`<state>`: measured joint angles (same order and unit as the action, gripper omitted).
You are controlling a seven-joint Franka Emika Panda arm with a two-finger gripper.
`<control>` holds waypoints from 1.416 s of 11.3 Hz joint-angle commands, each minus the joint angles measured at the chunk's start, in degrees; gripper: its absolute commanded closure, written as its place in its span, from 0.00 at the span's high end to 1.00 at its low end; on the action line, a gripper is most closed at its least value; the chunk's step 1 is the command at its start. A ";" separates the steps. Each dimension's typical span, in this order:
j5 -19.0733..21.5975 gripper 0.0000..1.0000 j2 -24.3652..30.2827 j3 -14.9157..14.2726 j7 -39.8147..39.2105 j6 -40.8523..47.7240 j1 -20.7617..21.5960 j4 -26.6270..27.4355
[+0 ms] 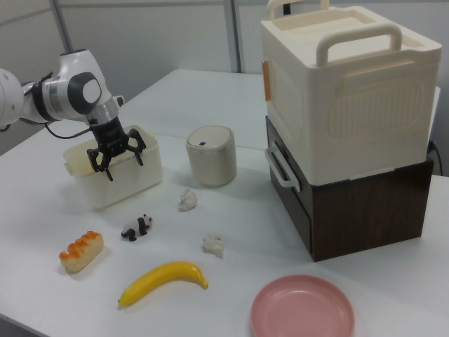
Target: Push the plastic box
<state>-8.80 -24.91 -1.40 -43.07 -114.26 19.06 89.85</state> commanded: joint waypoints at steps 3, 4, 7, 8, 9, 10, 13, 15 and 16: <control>-0.61 1.00 2.65 -0.09 3.60 -0.45 0.19 -0.39; -0.26 1.00 5.46 -0.09 5.69 2.87 -1.03 0.40; 0.36 1.00 12.84 -0.09 18.32 13.50 -5.34 0.84; 2.10 1.00 15.04 -0.09 24.03 15.28 -6.83 1.20; 4.04 1.00 16.80 -0.09 30.00 16.51 -9.02 1.29; 5.19 1.00 18.04 -0.09 35.63 17.13 -10.70 1.20; 7.56 1.00 20.42 -0.09 49.54 17.67 -14.05 1.11; 8.44 1.00 20.95 -0.09 50.27 17.84 -15.19 0.94; 9.41 1.00 21.04 -0.09 50.27 17.84 -16.24 0.85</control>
<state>-1.53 -6.12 -1.75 5.20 -97.00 4.24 88.87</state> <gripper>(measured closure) 0.000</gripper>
